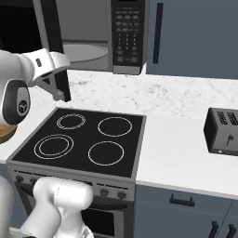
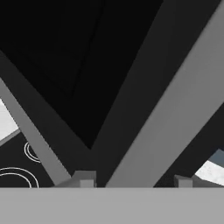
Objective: Open the microwave, place the bowl with waffle inside the microwave, then close the microwave door and turn it on.
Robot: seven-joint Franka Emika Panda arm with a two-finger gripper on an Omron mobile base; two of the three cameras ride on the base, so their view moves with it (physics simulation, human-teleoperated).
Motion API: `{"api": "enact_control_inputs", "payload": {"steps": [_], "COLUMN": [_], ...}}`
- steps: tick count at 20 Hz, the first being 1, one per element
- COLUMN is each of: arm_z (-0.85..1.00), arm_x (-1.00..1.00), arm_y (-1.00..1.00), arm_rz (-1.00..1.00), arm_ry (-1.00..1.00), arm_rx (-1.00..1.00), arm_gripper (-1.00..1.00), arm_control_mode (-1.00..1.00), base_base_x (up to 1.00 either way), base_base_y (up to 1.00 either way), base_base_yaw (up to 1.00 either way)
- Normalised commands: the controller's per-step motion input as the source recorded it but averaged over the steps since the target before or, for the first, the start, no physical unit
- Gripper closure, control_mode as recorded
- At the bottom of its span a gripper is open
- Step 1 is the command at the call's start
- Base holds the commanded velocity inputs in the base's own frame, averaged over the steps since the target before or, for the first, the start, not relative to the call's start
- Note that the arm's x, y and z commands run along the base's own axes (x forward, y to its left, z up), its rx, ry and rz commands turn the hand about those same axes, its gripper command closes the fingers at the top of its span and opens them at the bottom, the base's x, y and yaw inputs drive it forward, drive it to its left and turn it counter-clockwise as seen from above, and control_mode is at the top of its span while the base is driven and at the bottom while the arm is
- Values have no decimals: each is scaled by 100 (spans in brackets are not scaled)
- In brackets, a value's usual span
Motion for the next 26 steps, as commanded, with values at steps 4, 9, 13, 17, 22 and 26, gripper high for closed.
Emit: {"api": "enact_control_inputs", "payload": {"steps": [4, 9, 13, 17, 22, 26], "arm_z": [0, 0, 0, 2, 16, 20], "arm_x": [-100, -100, -100, -100, -70, -15], "arm_y": [100, 36, -61, -88, -97, -94], "arm_rz": [2, 1, 0, -4, -1, 2], "arm_ry": [-3, -16, -15, 3, 31, 44], "arm_rx": [-18, 4, 33, 47, 56, 63], "arm_gripper": [-100, -100, -100, -100, -100, -100], "arm_control_mode": [-100, -100, -100, -100, -100, -100], "base_base_x": [0, 0, 0, 0, 0, 0], "base_base_y": [0, 0, 0, 0, 0, 0], "base_base_yaw": [0, 0, 0, 0, 0, 0]}}
